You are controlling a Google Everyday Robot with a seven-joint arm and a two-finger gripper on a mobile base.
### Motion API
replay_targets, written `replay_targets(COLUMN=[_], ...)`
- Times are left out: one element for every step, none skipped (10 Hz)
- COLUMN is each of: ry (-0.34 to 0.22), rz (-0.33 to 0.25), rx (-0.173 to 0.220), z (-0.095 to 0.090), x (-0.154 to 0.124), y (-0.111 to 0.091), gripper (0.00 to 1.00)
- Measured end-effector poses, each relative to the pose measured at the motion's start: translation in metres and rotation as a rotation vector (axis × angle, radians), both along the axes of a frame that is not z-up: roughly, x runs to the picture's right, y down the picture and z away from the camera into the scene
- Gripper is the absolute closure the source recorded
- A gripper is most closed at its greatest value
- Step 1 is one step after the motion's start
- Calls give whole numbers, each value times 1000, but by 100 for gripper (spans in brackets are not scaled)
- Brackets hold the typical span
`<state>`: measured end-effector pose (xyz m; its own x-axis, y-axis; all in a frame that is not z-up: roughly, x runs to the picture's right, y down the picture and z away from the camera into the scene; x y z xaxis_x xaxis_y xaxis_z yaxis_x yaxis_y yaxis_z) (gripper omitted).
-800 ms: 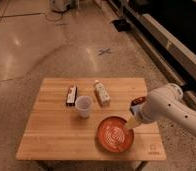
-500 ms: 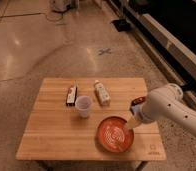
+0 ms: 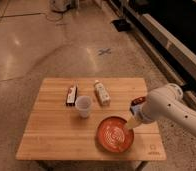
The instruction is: Place the eraser in the ceramic cup
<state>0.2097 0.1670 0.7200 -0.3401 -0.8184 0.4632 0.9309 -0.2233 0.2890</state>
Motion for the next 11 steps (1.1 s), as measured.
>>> replay_targets(ry=[0, 0, 0, 0, 0, 0, 0, 0, 0, 1, 5], rz=[0, 0, 0, 0, 0, 0, 0, 0, 0, 0, -8], rx=[0, 0, 0, 0, 0, 0, 0, 0, 0, 0, 16], z=[0, 0, 0, 0, 0, 0, 0, 0, 0, 0, 2], x=[0, 0, 0, 0, 0, 0, 0, 0, 0, 0, -6], y=[0, 0, 0, 0, 0, 0, 0, 0, 0, 0, -8], gripper=[20, 20, 20, 20, 20, 20, 20, 20, 20, 20, 20])
